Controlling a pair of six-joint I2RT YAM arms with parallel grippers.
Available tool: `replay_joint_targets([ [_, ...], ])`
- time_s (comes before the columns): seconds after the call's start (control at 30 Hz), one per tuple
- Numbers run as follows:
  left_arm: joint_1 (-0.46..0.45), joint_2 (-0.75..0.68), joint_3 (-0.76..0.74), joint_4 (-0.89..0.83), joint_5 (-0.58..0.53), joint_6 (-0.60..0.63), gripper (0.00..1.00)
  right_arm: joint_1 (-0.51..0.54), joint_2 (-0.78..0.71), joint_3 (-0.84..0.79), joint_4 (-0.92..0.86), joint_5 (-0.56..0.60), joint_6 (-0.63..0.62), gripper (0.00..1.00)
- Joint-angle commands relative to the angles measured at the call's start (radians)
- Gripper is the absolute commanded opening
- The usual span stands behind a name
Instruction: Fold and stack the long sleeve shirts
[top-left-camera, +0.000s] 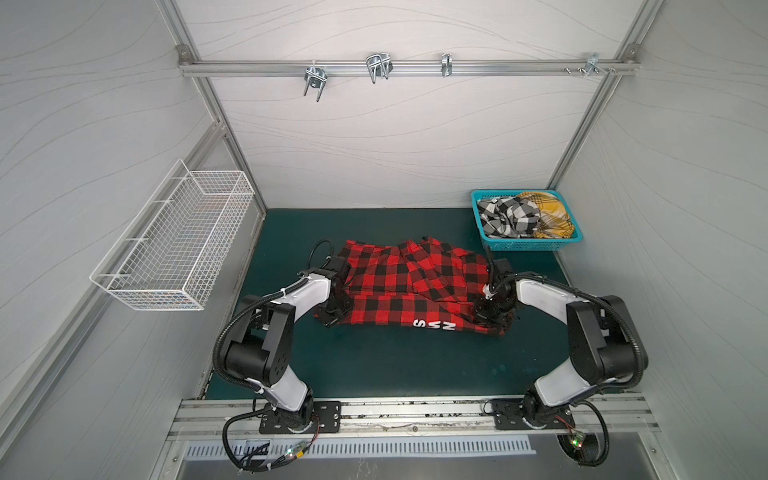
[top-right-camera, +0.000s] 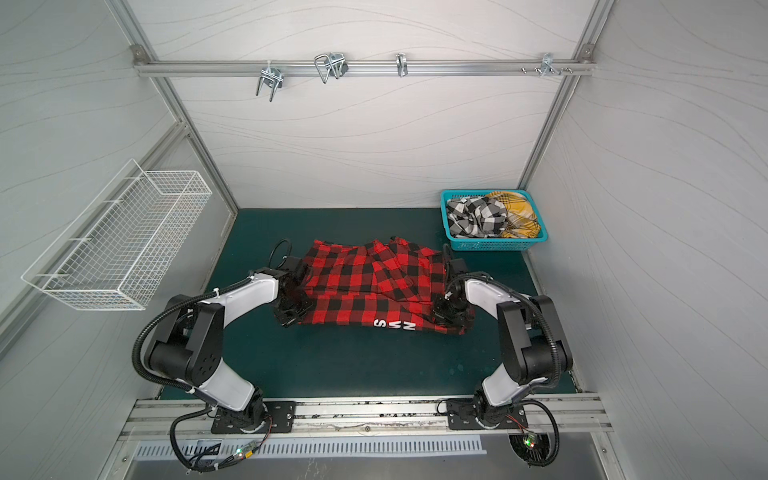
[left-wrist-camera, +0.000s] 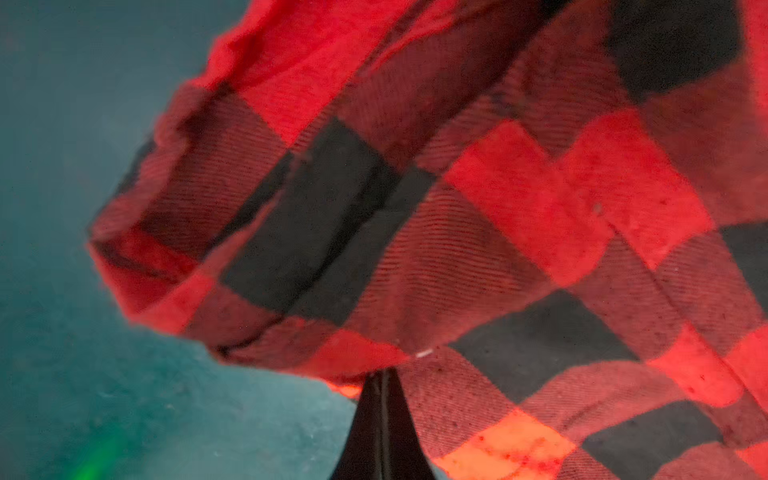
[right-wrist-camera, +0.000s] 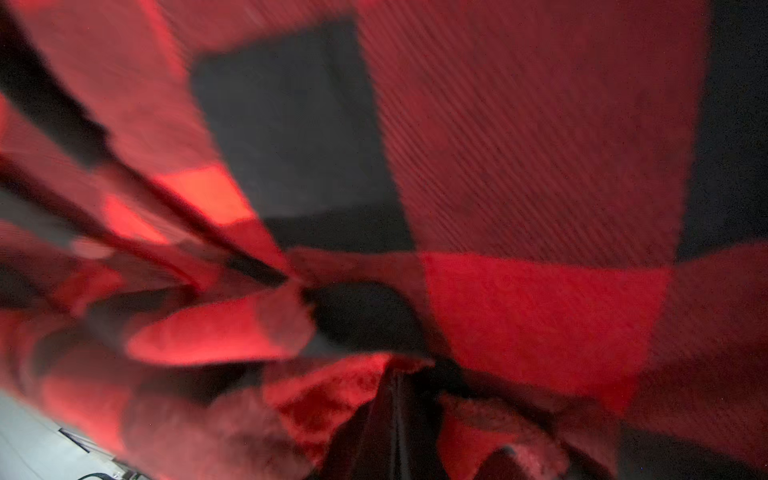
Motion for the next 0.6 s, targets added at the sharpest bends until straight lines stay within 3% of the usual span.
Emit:
replay_joint_targets([
  [0.0,0.009,-0.049,-0.053,-0.046,-0.001,-0.003,0.02,0.030,-0.057,-0.019,-0.061,0.010,0.012,0.00],
  [0.07,0.005,-0.070,-0.038,-0.075,-0.003,0.008,0.05,0.054,-0.083,0.024,-0.137,0.046,-0.011,0.00],
  [0.23,-0.021,-0.113,0.151,-0.158,-0.018,0.100,0.36,0.109,-0.120,0.286,-0.244,0.144,-0.085,0.67],
  [0.27,-0.036,-0.114,0.196,-0.156,-0.019,0.122,0.42,0.110,-0.097,0.333,-0.236,0.141,-0.100,0.70],
  [0.37,-0.112,-0.053,0.371,-0.118,0.013,0.207,0.59,0.110,0.030,0.469,-0.191,0.083,-0.136,0.67],
  [0.43,-0.169,0.050,0.545,-0.117,0.056,0.258,0.72,0.110,0.124,0.562,-0.217,0.057,-0.132,0.54],
  [0.57,-0.221,0.304,0.869,-0.160,0.113,0.309,0.78,0.111,0.134,0.547,-0.179,0.042,-0.074,0.48],
])
